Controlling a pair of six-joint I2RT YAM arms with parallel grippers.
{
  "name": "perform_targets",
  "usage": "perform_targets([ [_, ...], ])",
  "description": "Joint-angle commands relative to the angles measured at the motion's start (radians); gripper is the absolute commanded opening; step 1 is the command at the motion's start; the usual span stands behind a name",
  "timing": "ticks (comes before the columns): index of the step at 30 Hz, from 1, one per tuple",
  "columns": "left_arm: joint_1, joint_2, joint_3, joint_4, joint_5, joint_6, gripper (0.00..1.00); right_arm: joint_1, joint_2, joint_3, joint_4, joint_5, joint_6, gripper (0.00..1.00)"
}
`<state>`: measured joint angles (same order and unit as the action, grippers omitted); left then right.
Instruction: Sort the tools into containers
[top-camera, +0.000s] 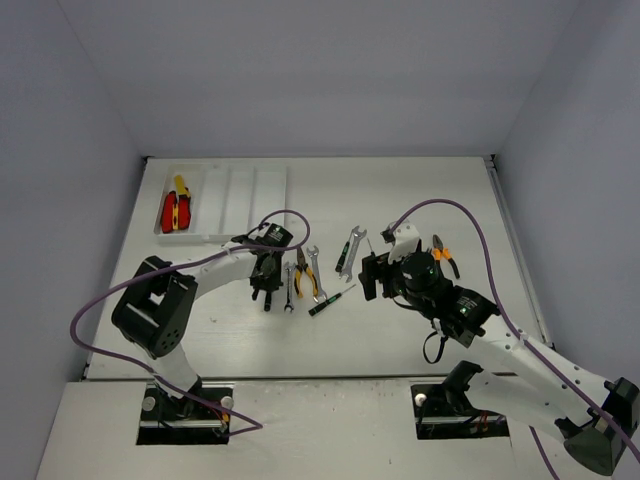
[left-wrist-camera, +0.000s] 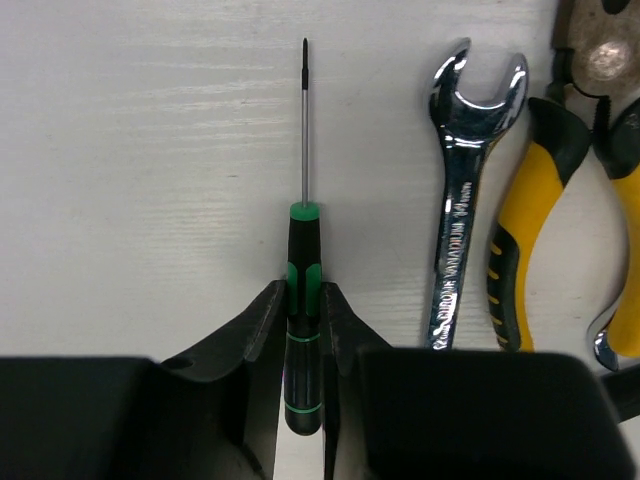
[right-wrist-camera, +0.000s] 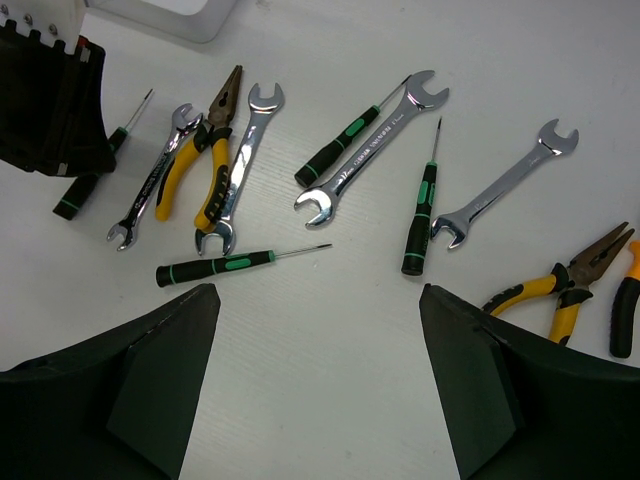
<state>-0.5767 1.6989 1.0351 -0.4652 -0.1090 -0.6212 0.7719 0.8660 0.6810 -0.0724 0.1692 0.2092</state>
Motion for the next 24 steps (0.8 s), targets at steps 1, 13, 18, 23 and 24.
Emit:
perform_targets([
  [1, 0.063, -0.105, 0.128, -0.113, -0.043, 0.107, 0.0, -0.005, -0.03, -0.002, 0.039, 0.029, 0.009, 0.79],
  [13, 0.424, 0.058, 0.606, -0.205, -0.046, 0.44, 0.0, -0.003, -0.02, -0.006, 0.039, 0.028, 0.01, 0.79],
  [18, 0.501, 0.281, 0.796, -0.209, -0.075, 0.546, 0.0, -0.002, -0.012, -0.005, 0.039, 0.029, 0.007, 0.79],
  [23, 0.559, 0.42, 0.916, -0.205, -0.01, 0.566, 0.04, -0.002, -0.025, -0.014, 0.039, 0.038, 0.011, 0.79],
  [24, 0.56, 0.437, 0.926, -0.204, -0.009, 0.571, 0.06, -0.002, -0.025, -0.013, 0.039, 0.038, 0.013, 0.79],
])
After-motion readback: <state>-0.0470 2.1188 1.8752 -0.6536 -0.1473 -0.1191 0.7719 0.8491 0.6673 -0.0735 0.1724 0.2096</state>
